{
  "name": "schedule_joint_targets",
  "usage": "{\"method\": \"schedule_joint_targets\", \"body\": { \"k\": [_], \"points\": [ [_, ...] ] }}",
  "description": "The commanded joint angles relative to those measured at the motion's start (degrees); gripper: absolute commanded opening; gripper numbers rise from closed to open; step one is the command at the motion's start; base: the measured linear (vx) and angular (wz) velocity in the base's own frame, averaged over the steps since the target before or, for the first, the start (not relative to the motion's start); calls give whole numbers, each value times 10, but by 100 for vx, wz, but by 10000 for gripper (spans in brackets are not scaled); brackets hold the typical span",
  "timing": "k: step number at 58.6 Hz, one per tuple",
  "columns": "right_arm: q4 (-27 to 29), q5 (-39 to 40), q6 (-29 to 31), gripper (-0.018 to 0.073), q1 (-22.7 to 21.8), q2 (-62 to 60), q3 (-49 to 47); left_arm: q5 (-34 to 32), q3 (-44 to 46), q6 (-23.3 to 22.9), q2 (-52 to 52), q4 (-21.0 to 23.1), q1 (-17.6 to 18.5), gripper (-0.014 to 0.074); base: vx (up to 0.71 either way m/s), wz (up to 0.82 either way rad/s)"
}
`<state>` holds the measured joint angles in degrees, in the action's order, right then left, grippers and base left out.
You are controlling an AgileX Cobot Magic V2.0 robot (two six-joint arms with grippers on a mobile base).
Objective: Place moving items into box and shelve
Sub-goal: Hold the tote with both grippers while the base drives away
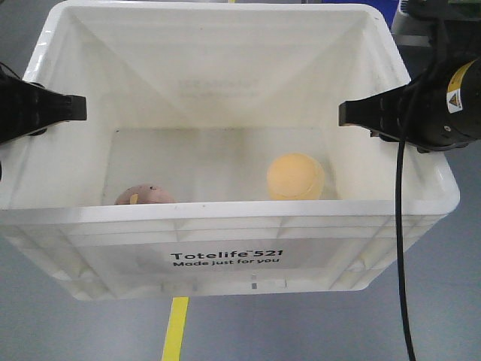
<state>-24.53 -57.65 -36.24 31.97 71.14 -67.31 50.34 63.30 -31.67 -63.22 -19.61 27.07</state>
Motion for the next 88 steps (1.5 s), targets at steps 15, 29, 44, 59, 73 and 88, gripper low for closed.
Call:
{"method": "schedule_joint_targets", "body": {
  "k": [15,29,44,59,73,88],
  "points": [
    [-67,43,-2,60,-5,-22,-24,-54,25,9,20,-43,1,147,35,0],
    [-67,43,-2,60,-5,-22,-24,-54,25,9,20,-43,1,147,37,5],
    [-67,43,-2,60,-5,-22,-24,-54,25,9,20,-43,1,147,38,10],
    [-67,43,-2,60,-5,-22,-24,-54,25,9,20,-43,1,147,40,11],
    [-67,43,-2,60,-5,-23,-24,-54,25,9,20,-43,1,147,42,10],
    [-67,43,-2,60,-5,-23,-24,-54,25,9,20,-43,1,147,43,5]
  ]
}}
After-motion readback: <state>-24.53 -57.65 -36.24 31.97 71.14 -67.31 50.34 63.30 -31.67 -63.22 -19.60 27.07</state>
